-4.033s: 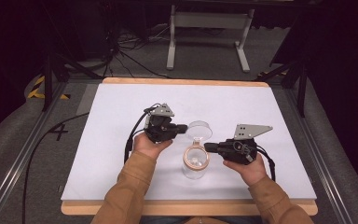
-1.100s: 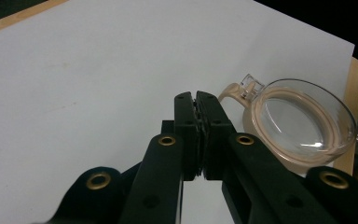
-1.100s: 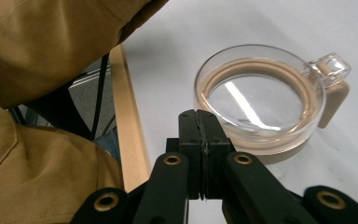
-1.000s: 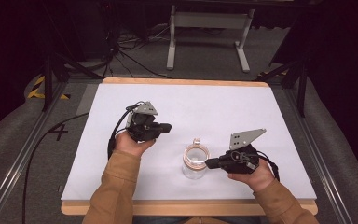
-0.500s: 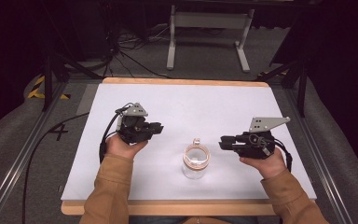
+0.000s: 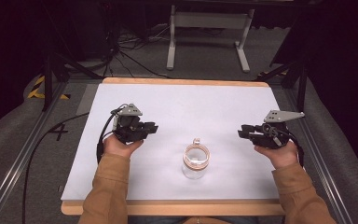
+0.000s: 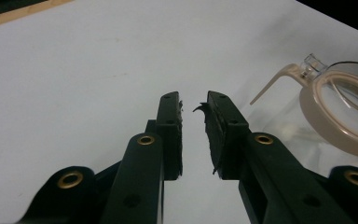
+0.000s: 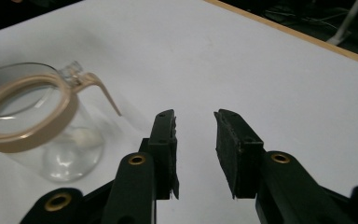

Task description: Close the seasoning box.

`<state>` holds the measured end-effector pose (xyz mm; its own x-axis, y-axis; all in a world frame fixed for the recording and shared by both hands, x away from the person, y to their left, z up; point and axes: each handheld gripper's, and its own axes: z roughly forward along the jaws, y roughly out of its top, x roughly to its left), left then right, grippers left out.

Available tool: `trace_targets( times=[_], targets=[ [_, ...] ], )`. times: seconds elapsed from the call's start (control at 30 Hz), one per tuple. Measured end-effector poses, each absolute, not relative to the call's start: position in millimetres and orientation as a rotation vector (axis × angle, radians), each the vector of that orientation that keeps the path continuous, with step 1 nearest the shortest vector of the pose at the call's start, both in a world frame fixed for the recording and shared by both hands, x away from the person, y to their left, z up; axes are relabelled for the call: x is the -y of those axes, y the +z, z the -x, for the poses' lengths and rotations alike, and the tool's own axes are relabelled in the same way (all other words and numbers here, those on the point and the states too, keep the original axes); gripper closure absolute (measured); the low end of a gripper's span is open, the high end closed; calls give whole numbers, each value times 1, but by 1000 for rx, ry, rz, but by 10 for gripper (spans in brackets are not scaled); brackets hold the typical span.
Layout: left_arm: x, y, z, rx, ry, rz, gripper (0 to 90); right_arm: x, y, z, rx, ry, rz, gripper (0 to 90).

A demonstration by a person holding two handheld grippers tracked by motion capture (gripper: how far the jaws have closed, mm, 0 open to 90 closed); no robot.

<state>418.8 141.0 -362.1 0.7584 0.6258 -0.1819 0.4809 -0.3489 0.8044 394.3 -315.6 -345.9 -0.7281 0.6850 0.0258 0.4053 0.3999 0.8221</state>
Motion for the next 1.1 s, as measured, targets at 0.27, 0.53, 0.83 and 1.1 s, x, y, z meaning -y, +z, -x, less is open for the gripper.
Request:
trace_targets(
  times=[0.27,0.53,0.83,1.1],
  targets=[
    [-146,-376,-426,-876,205,-2027,754,333,-370,-411,-2328,1163,-1053,621],
    [-146,-396,-431,-835,248,-2112,733,341,-395,-422,-2352,1136,-1045,600],
    [-142,-413,-434,-831,231,-2157,734,341,-423,-430,-2425,1070,-1085,590],
    [-143,-411,-434,-831,242,-2145,643,340,-421,-429,-2416,1078,-1063,551]
  ],
)
